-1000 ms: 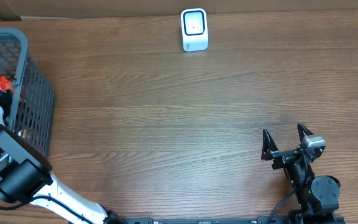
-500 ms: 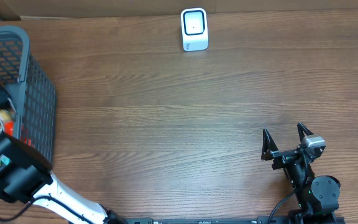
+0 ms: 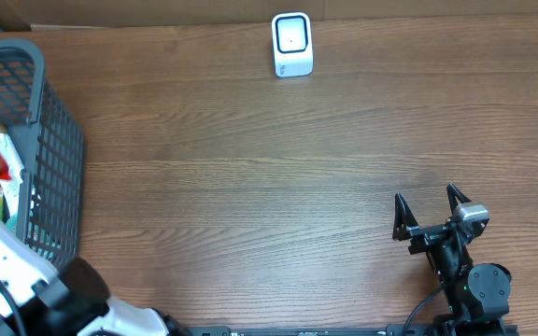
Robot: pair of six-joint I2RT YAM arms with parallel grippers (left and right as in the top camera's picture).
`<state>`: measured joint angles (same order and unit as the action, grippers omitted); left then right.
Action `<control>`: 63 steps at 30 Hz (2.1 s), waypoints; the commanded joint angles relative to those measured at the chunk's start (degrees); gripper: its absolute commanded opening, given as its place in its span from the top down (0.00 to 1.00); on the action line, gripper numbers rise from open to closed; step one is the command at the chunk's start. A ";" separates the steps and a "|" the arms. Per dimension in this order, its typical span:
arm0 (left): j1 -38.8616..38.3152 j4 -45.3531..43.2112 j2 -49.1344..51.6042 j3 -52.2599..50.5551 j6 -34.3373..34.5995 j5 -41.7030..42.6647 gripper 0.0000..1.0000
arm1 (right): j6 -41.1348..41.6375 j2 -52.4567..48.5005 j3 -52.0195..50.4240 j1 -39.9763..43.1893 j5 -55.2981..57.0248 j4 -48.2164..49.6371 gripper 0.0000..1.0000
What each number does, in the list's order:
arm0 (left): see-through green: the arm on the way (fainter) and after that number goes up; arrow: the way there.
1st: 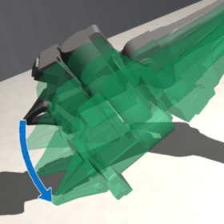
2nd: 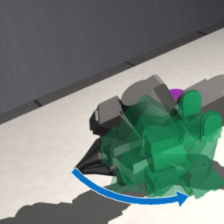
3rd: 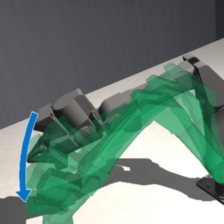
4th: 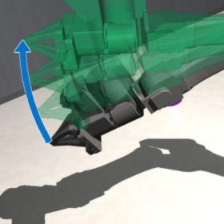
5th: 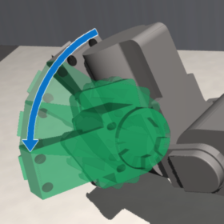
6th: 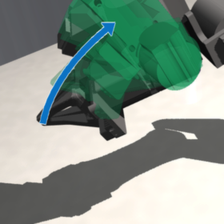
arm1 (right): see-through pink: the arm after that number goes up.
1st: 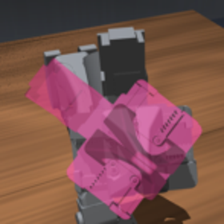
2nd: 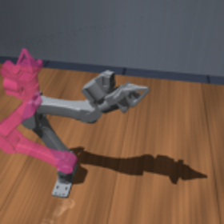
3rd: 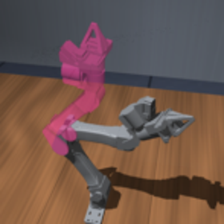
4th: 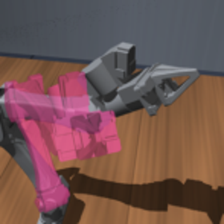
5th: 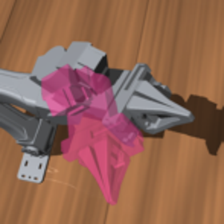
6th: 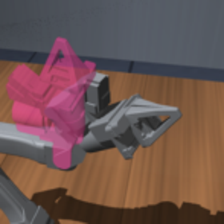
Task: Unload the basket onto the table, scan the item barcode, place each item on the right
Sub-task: 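Lift the pasta pack out and lay it on the table center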
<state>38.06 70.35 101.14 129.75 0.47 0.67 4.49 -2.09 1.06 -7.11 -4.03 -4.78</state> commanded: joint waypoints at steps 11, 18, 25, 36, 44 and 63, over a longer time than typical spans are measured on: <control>-35.82 10.03 -12.48 3.74 3.80 0.13 0.96 | 0.20 0.52 -0.61 0.22 0.35 0.28 0.00; -48.28 21.18 -2.38 1.46 27.91 -10.86 0.96 | 0.20 0.52 -0.61 0.22 0.33 0.28 0.00; -58.31 25.51 10.67 -0.02 44.57 -20.87 0.96 | 0.20 0.52 -0.61 0.22 0.35 0.31 0.00; -65.88 25.57 28.06 -0.17 53.13 -22.91 0.96 | 0.20 0.52 -0.61 0.22 0.33 0.28 0.00; -69.11 20.48 37.70 -0.17 51.21 -25.05 0.96 | 0.17 0.52 -0.61 0.22 0.35 0.31 0.00; -69.94 23.50 37.05 21.75 26.49 -17.49 0.33 | 0.20 0.52 -0.61 0.22 0.35 0.28 0.00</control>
<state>-31.86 91.98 141.12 144.77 29.56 -18.52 4.49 -2.09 1.06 -7.11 -4.05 -4.73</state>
